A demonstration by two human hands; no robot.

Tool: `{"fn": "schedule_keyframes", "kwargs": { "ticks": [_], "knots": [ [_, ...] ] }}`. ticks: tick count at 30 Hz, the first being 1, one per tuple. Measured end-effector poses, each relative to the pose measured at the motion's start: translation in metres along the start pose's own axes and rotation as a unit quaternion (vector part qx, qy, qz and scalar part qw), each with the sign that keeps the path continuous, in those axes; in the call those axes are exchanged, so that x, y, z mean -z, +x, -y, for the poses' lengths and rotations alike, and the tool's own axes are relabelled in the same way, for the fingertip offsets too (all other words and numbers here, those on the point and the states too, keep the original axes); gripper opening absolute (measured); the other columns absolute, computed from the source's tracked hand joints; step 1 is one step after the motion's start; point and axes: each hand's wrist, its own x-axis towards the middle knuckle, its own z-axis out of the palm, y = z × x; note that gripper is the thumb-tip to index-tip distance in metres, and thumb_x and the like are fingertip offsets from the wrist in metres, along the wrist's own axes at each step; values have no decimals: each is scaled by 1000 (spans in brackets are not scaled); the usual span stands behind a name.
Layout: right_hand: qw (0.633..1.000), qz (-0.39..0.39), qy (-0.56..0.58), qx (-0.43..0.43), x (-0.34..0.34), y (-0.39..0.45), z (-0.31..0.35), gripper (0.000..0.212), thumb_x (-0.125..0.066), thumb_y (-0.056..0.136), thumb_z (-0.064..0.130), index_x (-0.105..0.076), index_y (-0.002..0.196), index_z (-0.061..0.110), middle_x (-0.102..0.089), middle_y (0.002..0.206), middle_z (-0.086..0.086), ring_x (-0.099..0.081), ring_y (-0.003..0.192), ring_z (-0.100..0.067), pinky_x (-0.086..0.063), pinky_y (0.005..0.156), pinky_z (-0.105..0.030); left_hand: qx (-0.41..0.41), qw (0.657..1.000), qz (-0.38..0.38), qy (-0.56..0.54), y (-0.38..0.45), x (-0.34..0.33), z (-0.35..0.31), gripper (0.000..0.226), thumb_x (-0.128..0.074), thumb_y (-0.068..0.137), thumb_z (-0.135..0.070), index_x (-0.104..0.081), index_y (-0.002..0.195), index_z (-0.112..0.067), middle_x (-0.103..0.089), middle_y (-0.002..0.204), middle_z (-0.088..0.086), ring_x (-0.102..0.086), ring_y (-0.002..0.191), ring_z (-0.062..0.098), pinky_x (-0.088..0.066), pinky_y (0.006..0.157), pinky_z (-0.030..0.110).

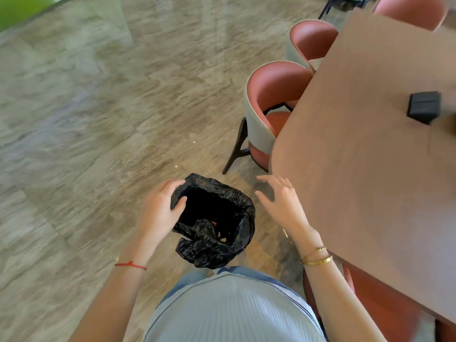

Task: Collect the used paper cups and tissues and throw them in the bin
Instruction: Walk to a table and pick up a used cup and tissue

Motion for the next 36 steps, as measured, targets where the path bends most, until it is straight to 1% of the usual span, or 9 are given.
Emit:
{"fn": "schedule_keyframes", "kwargs": {
  "ticks": [1,3,4,6,11,19,24,29,36],
  "knots": [
    [1000,-12,-5,-12,2,-11,0,34,-58,92,33,-55,126,29,-58,124,7,-46,115,-11,-39,100,-30,-11,1000,2,0,-3,2,-2,39,-57,93,-31,-54,131,-24,-54,137,-4,-36,32,8,-24,39,15],
    [999,-36,-11,-36,5,-35,3,35,-57,92,34,-54,127,27,-58,124,7,-47,113,-12,-41,100,-33,-41,999,3,-2,-11,7,-6,38,-59,92,-31,-55,129,-24,-55,135,-6,-48,41,2,-28,44,11],
    [998,-47,-11,-48,5,-48,6,35,-58,92,33,-55,126,26,-58,123,7,-48,112,-14,-43,99,-34,-60,998,7,-4,-16,10,-7,38,-60,92,-30,-56,129,-23,-55,135,-7,-56,53,-1,-33,50,10],
    [995,-69,-11,-72,2,-76,14,35,-57,92,33,-55,126,25,-59,122,6,-49,111,-16,-44,97,-36,-93,995,26,-12,-25,17,-7,38,-60,92,-30,-56,130,-23,-54,136,-10,-65,90,7,-46,67,17],
    [980,-126,-10,-151,-9,-162,39,36,-58,93,35,-55,127,26,-59,124,6,-49,116,-15,-44,99,-39,-178,980,83,-28,-50,26,-13,38,-61,91,-27,-57,129,-22,-55,134,-11,-54,115,10,-36,93,18],
    [925,-237,11,-296,-9,-318,72,36,-64,90,30,-58,125,22,-61,121,4,-50,116,-17,-42,99,-34,-340,921,183,-50,-103,15,-62,37,-62,91,-21,-59,128,-19,-57,130,-8,-51,121,9,-36,103,23],
    [872,-305,9,-383,-7,-406,76,34,-66,88,25,-61,121,20,-64,116,4,-54,109,-21,-42,98,-38,-429,867,248,-52,-143,-10,-115,38,-61,92,-22,-57,129,-20,-55,131,-8,-48,124,8,-34,105,23],
    [807,-379,0,-454,-2,-492,65,35,-68,86,25,-61,120,21,-64,116,4,-54,107,-18,-44,97,-35,-507,806,304,-42,-196,-51,-184,39,-62,91,-22,-57,130,-21,-56,130,-7,-47,125,10,-33,105,23],
    [721,-435,-16,-539,25,-634,39,35,-70,86,26,-62,119,19,-64,117,2,-56,111,-18,-44,98,-33,-599,717,352,-60,-314,-118,-304,41,-66,88,-20,-58,127,-19,-59,126,-5,-52,118,13,-36,102,25]
  ]
}}
